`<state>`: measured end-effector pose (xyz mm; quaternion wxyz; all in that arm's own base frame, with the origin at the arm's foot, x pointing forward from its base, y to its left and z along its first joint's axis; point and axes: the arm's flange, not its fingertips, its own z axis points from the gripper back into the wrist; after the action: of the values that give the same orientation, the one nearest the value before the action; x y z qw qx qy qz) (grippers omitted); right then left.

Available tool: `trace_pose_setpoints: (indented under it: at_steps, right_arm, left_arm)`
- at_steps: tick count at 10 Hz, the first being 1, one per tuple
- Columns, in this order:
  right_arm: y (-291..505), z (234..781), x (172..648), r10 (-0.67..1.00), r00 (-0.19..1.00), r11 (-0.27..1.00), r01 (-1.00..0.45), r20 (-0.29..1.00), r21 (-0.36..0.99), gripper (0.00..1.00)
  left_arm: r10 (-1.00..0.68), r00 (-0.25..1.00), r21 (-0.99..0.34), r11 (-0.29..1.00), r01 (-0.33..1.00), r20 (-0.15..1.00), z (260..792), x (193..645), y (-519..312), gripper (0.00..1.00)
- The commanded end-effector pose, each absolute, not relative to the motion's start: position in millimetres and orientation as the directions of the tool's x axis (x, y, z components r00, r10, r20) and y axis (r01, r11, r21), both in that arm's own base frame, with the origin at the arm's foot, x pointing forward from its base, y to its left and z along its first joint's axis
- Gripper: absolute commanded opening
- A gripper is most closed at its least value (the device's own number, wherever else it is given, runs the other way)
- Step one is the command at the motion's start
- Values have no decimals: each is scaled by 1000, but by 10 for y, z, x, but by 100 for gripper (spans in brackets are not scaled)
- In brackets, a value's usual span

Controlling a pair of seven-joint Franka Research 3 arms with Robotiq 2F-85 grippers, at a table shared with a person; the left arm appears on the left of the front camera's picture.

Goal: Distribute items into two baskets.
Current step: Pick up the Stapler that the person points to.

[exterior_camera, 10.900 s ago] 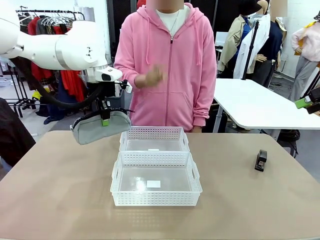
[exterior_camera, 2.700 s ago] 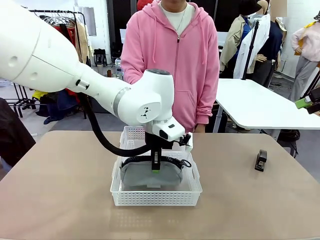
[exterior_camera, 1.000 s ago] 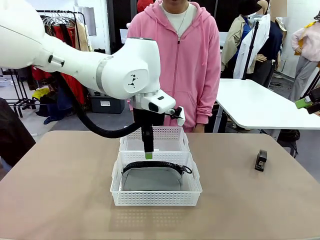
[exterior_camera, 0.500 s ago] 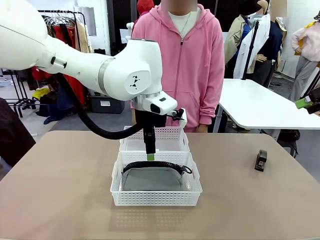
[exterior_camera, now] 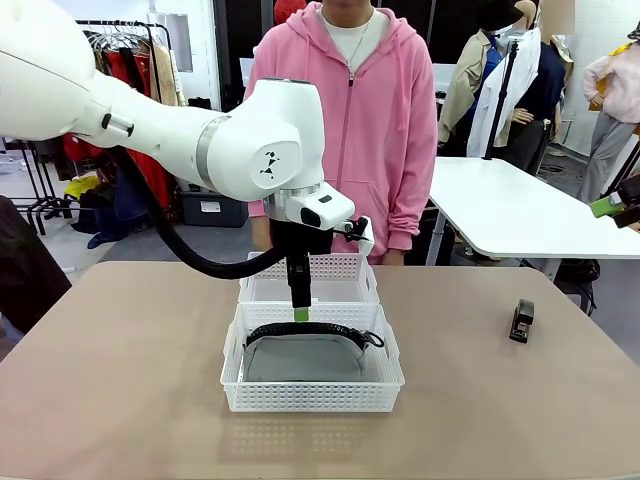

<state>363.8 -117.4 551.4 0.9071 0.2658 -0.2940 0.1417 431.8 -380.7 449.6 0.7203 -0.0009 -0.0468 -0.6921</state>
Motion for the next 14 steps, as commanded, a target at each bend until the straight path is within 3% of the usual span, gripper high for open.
trace_pose_setpoints:
  at_steps: [1, 5, 9, 14]
  right_arm:
    - [-1164, 5532, 3647, 92, 777, 808, -424, 622, 410, 100]
    - [-1164, 5532, 3647, 92, 777, 808, -424, 622, 410, 100]
    - [-1164, 5532, 3647, 92, 777, 808, -424, 622, 410, 100]
    - [-1164, 5532, 3647, 92, 777, 808, -424, 622, 410, 100]
  left_arm:
    - [-997, 46, 74, 50, 996, 62, 4516, 4325, -3785, 100]
    - [-993, 68, 69, 75, 995, 95, 4667, 4302, -3648, 100]
    - [-936, 175, 68, 205, 976, 305, 5524, 4155, -2788, 100]
    - [-790, 403, 48, 475, 878, 462, 5974, 3837, -1428, 100]
